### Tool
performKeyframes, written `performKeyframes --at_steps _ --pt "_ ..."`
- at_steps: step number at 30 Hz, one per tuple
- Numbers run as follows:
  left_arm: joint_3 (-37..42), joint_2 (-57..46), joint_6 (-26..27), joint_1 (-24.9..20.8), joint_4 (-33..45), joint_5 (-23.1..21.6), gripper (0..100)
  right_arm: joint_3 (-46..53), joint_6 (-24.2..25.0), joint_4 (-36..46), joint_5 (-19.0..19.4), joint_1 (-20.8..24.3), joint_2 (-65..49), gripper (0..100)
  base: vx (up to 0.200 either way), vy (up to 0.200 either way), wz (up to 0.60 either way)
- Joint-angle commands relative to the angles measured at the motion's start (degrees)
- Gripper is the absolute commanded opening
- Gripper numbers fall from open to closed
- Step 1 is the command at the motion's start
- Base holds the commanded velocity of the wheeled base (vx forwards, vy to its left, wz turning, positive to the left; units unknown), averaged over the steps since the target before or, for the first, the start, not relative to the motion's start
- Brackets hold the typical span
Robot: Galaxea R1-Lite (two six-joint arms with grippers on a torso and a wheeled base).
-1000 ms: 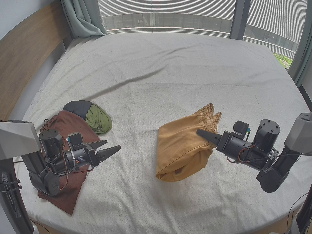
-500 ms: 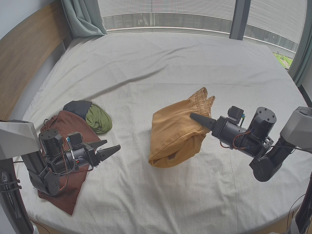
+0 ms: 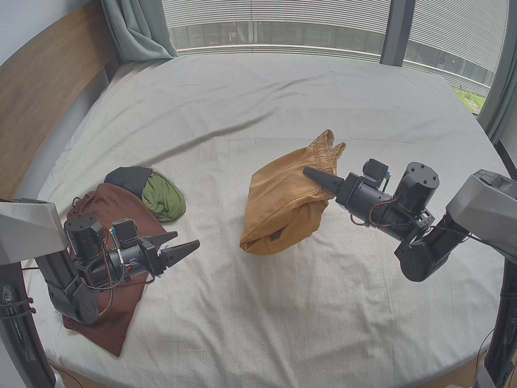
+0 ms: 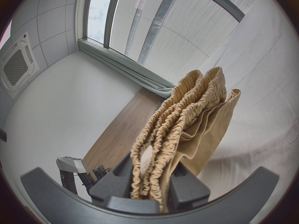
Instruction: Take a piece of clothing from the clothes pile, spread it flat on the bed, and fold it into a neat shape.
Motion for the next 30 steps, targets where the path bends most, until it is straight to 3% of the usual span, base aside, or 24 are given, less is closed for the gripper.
performKeyframes --at_steps 1,15,30 --pt "0.0 0.0 0.0 0.0 0.0 0.0 100 -5.4 0.2 2.4 0.0 -0.3 2.7 0 0.000 0.000 0.00" --pt "0.1 -0.1 0.1 0.0 0.0 0.0 100 -19.9 2.1 11.5 0.0 -0.4 7.3 0 0.000 0.000 0.00" --pt "0.1 0.1 0.1 0.0 0.0 0.0 100 -24.9 2.1 12.4 0.0 -0.7 11.5 0 0.000 0.000 0.00"
